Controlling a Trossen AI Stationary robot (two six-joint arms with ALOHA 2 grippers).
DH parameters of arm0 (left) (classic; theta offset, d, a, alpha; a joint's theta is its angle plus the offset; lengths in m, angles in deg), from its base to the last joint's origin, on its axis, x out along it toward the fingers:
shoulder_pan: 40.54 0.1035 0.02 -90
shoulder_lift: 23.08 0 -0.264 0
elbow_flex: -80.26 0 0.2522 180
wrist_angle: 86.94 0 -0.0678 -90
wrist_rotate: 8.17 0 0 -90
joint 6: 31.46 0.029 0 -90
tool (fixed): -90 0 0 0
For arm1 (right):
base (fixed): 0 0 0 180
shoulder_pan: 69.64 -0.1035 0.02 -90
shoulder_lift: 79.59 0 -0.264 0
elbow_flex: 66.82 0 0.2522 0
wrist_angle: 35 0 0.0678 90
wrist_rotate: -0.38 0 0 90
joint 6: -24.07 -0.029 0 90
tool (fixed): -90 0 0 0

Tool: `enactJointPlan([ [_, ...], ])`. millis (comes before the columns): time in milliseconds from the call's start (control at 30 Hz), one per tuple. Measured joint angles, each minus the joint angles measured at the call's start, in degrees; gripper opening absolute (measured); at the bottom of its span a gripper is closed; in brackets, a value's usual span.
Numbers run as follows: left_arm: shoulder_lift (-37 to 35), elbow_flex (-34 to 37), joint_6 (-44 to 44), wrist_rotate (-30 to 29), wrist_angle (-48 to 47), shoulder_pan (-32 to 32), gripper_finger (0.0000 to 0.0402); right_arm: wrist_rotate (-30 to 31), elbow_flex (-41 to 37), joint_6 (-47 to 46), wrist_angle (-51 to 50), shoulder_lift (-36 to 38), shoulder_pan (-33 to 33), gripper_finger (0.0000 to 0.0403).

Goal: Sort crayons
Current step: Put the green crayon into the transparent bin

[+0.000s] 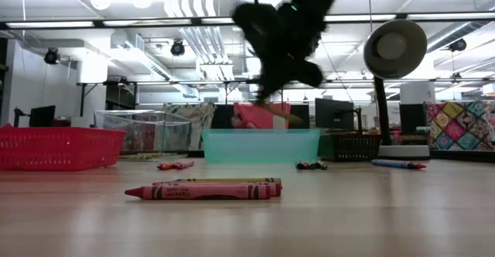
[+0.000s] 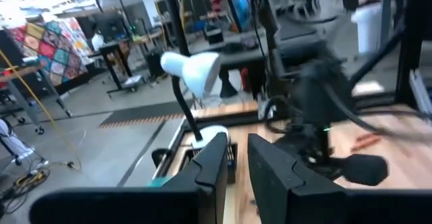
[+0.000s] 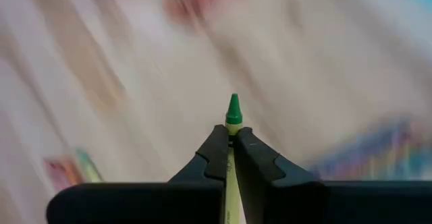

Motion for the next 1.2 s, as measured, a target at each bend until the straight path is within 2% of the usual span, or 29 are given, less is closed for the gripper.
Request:
enactJointPlan([
  [133, -2.96, 0.09, -2.21, 0.01, 0.18, 0.02, 0.0042, -0.72, 0.11, 12.16, 15.47, 1.12, 4.10, 0.0009],
  [233, -4.63, 0.09, -3.79, 0.02, 0.55, 0.02, 0.0042, -3.87, 0.11, 20.11, 27.25, 0.64, 7.77, 0.0009],
  [433, -6.77, 0.09, -5.87, 0.01, 0.48, 0.02, 0.0042, -11.80, 0.11, 29.24, 50.99, -2.67, 14.99, 0.0009],
  [567, -7.34, 0.09, -5.83, 0.00, 0.48, 0.02, 0.0042, -13.18, 1.64, 32.36, 62.29, -6.40, 18.93, 0.0009],
  [933, -7.50, 0.09, -5.38, -0.88, -0.13, 0.02, 0.0042, -14.43, 18.26, 37.83, 66.77, -21.55, 24.26, 0.0009],
  [1200, -8.10, 0.11, -4.76, -4.17, -1.99, 0.07, 0.0042, -14.75, 34.60, 35.73, 66.55, -34.18, 26.29, 0.0009],
])
